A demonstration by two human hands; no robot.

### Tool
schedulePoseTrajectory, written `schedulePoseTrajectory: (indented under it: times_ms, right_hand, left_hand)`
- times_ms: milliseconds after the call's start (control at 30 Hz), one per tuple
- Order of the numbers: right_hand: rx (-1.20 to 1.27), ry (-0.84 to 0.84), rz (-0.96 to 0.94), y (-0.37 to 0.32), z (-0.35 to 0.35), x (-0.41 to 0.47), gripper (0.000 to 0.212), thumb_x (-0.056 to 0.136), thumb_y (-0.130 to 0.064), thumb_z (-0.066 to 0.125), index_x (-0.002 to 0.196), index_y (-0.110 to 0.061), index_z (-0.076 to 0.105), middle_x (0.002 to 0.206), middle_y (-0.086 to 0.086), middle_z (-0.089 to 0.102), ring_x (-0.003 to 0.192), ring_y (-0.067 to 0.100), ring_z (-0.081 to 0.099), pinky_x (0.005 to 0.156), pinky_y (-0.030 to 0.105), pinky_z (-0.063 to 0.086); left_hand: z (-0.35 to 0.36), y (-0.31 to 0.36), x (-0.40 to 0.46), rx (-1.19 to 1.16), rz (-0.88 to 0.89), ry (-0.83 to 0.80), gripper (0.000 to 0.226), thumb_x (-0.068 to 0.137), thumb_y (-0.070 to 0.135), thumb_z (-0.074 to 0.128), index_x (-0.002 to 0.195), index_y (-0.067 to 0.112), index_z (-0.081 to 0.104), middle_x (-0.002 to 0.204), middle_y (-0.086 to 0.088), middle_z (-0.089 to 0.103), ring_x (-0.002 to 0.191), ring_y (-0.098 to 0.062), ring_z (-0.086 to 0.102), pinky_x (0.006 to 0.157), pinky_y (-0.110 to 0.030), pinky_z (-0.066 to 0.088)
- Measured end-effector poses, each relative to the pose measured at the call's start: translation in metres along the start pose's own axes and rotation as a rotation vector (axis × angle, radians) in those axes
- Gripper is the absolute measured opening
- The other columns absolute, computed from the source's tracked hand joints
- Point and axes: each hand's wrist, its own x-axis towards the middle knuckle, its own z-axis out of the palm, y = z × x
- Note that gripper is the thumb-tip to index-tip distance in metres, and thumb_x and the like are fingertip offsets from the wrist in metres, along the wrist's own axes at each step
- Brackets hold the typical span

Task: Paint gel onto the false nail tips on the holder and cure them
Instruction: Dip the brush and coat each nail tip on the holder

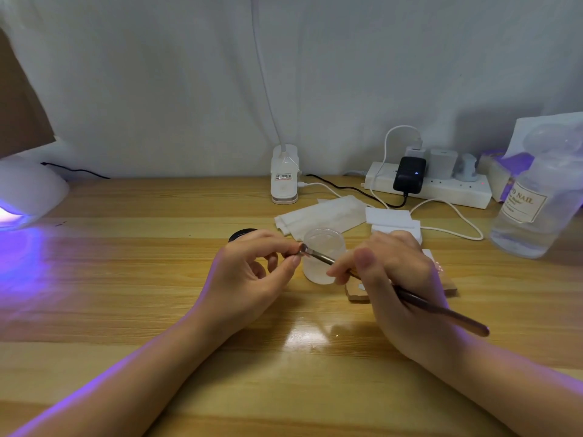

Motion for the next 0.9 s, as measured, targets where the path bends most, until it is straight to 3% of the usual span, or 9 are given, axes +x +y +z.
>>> schedulePoseTrajectory:
  times_ms: [133, 367, 467, 567, 733, 900]
  right_hand:
    - [0.086, 0.004, 0.049, 0.0016, -0.003, -0.0024, 0.063, 0.099, -0.041, 0.021, 0.061, -0.015, 0.064, 0.05, -0.004, 0.054, 0.056, 0.002, 0.05, 0.074, 0.032, 0.034]
    - [0.107, 0.072, 0.045, 0.0011, -0.0011, 0.0001, 0.04, 0.098, -0.033, 0.027, 0.078, -0.025, 0.061, 0.065, -0.01, 0.059, 0.073, -0.006, 0.052, 0.068, 0.033, 0.038]
    - [0.116, 0.062, 0.081, 0.0014, -0.0022, 0.0007, 0.034, 0.094, -0.022, 0.031, 0.077, -0.026, 0.06, 0.066, -0.013, 0.058, 0.076, -0.009, 0.051, 0.064, 0.032, 0.038]
    - [0.107, 0.054, 0.075, 0.0002, -0.0015, 0.0008, 0.034, 0.094, -0.023, 0.031, 0.078, -0.025, 0.061, 0.066, -0.013, 0.059, 0.075, -0.009, 0.051, 0.067, 0.03, 0.038]
    - [0.021, 0.016, -0.022, -0.0007, 0.0001, 0.0027, 0.047, 0.099, -0.034, 0.025, 0.082, -0.019, 0.066, 0.071, -0.009, 0.063, 0.073, 0.001, 0.056, 0.075, 0.03, 0.04]
    - [0.016, -0.019, -0.036, -0.0005, -0.0001, 0.0001, 0.056, 0.1, -0.036, 0.024, 0.075, -0.013, 0.069, 0.067, -0.011, 0.06, 0.067, 0.005, 0.055, 0.072, 0.036, 0.039]
  left_hand:
    - [-0.0004, 0.001, 0.0005, 0.002, 0.019, 0.002, 0.02, 0.078, 0.014, 0.066, 0.085, 0.032, 0.069, 0.08, 0.006, 0.064, 0.063, -0.013, 0.05, 0.043, -0.033, 0.041]
    - [0.0001, 0.0054, 0.002, -0.003, 0.046, 0.073, 0.008, 0.072, 0.021, 0.068, 0.079, 0.024, 0.071, 0.084, 0.004, 0.062, 0.064, -0.009, 0.05, 0.043, -0.021, 0.038]
    - [-0.0002, 0.0059, 0.0015, -0.017, 0.02, 0.084, 0.006, 0.072, 0.023, 0.07, 0.075, 0.019, 0.072, 0.085, 0.004, 0.061, 0.064, -0.008, 0.051, 0.042, -0.024, 0.037]
    - [-0.0009, 0.0056, 0.0008, -0.034, 0.023, 0.075, 0.006, 0.073, 0.021, 0.07, 0.073, 0.015, 0.071, 0.082, 0.001, 0.064, 0.066, -0.01, 0.056, 0.042, -0.032, 0.039]
    - [-0.001, 0.0048, 0.0007, -0.063, 0.02, 0.052, 0.002, 0.073, 0.022, 0.07, 0.073, 0.024, 0.069, 0.077, 0.004, 0.067, 0.066, -0.006, 0.058, 0.041, -0.019, 0.036]
    - [-0.0017, 0.0025, 0.0007, -0.061, -0.007, 0.059, 0.008, 0.071, 0.02, 0.074, 0.076, 0.025, 0.07, 0.077, 0.007, 0.065, 0.064, -0.013, 0.054, 0.043, -0.034, 0.041]
